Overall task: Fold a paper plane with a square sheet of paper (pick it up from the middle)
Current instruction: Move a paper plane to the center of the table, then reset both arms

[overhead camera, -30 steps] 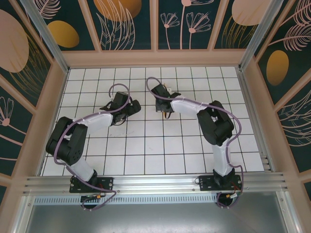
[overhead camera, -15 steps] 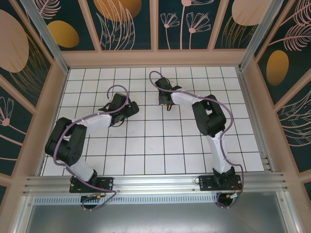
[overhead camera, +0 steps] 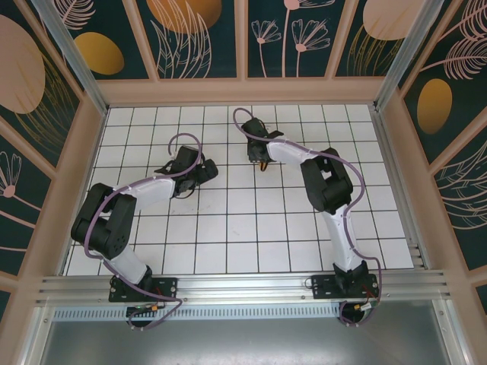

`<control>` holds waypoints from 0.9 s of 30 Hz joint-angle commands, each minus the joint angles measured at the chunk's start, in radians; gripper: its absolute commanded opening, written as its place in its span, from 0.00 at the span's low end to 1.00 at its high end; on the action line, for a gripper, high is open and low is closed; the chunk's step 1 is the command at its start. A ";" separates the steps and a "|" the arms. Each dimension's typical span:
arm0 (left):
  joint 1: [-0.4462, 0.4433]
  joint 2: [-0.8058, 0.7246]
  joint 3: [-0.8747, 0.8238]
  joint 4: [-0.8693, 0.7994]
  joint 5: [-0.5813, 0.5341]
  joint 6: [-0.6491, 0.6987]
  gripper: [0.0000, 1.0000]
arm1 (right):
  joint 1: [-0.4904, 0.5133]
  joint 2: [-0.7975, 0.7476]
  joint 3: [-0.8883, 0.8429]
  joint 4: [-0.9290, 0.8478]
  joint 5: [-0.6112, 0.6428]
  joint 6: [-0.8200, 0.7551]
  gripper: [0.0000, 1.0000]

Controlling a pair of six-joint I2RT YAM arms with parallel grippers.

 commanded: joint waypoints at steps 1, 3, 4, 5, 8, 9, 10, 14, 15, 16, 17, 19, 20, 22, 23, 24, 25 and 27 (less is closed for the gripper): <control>0.004 -0.008 0.053 -0.040 -0.033 0.033 0.99 | 0.006 -0.110 0.062 -0.060 -0.011 0.010 0.32; 0.006 -0.020 0.071 -0.057 -0.064 0.038 0.99 | 0.007 -0.164 0.055 -0.057 -0.018 0.016 0.39; 0.005 -0.028 0.079 -0.063 -0.081 0.041 0.98 | 0.006 -0.197 0.046 -0.052 -0.024 0.020 0.44; 0.006 -0.037 0.080 -0.070 -0.096 0.046 0.99 | 0.007 -0.225 0.035 -0.047 -0.024 0.023 0.49; 0.018 -0.071 0.117 -0.087 -0.146 0.057 0.99 | -0.002 -0.338 -0.033 0.000 -0.016 0.023 0.60; 0.027 -0.086 0.120 -0.087 -0.162 0.062 0.98 | -0.011 -0.384 -0.063 0.022 -0.003 0.023 0.64; 0.036 -0.102 0.122 -0.087 -0.178 0.071 0.99 | -0.020 -0.422 -0.096 0.041 0.015 0.021 0.67; 0.067 -0.192 0.104 -0.070 -0.298 0.133 0.98 | -0.089 -0.613 -0.283 0.158 0.162 0.007 0.92; 0.072 -0.223 0.093 -0.057 -0.340 0.154 0.98 | -0.117 -0.661 -0.337 0.186 0.190 0.007 0.99; 0.076 -0.248 0.062 -0.040 -0.387 0.172 0.99 | -0.142 -0.699 -0.385 0.210 0.211 0.006 0.99; 0.080 -0.286 0.033 -0.014 -0.435 0.196 0.99 | -0.173 -0.744 -0.443 0.238 0.230 0.005 0.99; 0.090 -0.351 -0.032 0.047 -0.504 0.239 0.98 | -0.242 -0.812 -0.553 0.294 0.255 -0.002 0.99; 0.097 -0.383 -0.070 0.083 -0.553 0.250 0.98 | -0.276 -0.841 -0.616 0.330 0.277 -0.007 0.99; 0.114 -0.431 -0.139 0.143 -0.659 0.263 0.98 | -0.353 -0.882 -0.727 0.394 0.290 -0.018 0.99; 0.127 -0.451 -0.182 0.181 -0.701 0.274 0.99 | -0.395 -0.898 -0.783 0.434 0.282 -0.022 0.99; 0.144 -0.464 -0.217 0.208 -0.741 0.276 0.99 | -0.441 -0.909 -0.833 0.468 0.252 -0.031 0.99; 0.159 -0.474 -0.246 0.231 -0.763 0.279 0.98 | -0.475 -0.917 -0.873 0.498 0.230 -0.036 0.99; 0.190 -0.491 -0.316 0.296 -0.788 0.298 0.99 | -0.557 -0.924 -0.953 0.561 0.172 -0.040 0.99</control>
